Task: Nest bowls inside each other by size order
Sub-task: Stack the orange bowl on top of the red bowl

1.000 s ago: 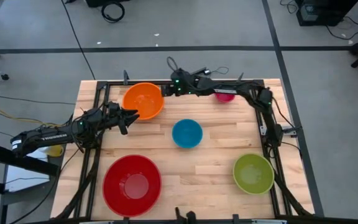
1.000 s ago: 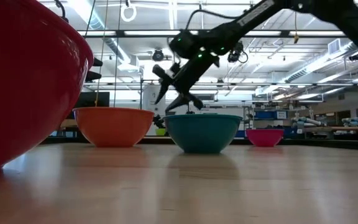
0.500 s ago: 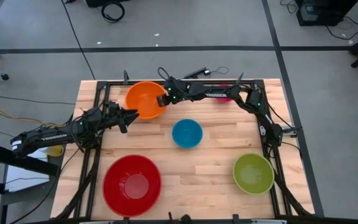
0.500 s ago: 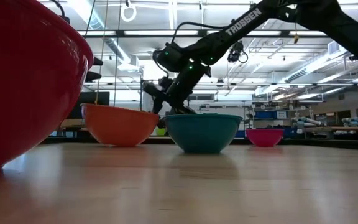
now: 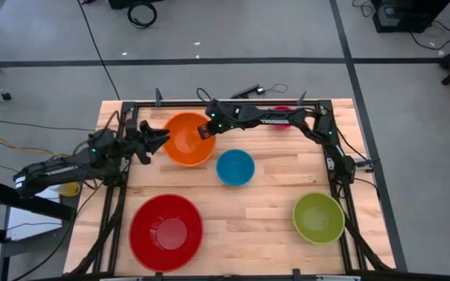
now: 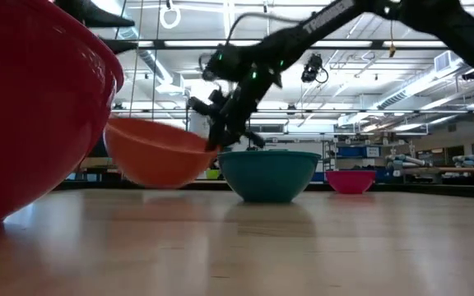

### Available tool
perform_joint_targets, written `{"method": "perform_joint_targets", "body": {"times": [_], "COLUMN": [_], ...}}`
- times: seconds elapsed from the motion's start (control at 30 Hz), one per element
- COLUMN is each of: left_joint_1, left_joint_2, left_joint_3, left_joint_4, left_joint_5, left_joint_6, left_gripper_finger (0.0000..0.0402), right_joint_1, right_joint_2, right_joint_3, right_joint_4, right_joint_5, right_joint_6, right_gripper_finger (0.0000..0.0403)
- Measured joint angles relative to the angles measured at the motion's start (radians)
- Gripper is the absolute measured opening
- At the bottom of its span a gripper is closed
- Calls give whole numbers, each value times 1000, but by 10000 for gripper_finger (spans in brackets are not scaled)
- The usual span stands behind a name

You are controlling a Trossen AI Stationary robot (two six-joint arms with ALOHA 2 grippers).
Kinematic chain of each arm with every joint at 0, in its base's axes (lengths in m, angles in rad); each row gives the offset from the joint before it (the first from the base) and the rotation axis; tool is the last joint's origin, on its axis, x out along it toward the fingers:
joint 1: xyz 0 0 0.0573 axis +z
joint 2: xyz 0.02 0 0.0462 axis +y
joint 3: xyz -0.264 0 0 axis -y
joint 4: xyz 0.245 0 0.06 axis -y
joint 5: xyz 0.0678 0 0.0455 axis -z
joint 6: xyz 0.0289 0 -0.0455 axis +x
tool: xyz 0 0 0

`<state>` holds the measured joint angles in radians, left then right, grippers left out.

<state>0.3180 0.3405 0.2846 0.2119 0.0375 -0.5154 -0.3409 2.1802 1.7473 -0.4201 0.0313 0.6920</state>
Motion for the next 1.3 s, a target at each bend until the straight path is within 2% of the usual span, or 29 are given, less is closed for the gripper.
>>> {"method": "perform_joint_targets", "body": {"times": [0.17, 0.4, 0.67, 0.83, 1.0, 1.3], "left_joint_1": [0, 0, 0, -1, -2, -1], "left_joint_2": [0, -1, 8, 23, 35, 62], "left_joint_3": [208, 394, 413, 413, 413, 412], "left_joint_4": [-243, -415, -442, -482, -545, -605], "left_joint_5": [-51, -153, -157, -144, -113, -113], "left_joint_6": [119, 217, 231, 181, 121, -4], "left_gripper_finger": [181, 180, 180, 180, 180, 180], "right_joint_1": [39, 174, 335, 393, 454, 480], "right_joint_2": [-146, -232, -137, -64, -19, -20], "right_joint_3": [4, 2, 2, 3, 3, 3], "right_joint_4": [15, 79, 257, 423, 429, 331], "right_joint_5": [40, -84, -196, -278, -271, -136], "right_joint_6": [-33, -135, -173, -121, -120, -119], "right_gripper_finger": [16, 16, 16, 16, 17, 36]}}
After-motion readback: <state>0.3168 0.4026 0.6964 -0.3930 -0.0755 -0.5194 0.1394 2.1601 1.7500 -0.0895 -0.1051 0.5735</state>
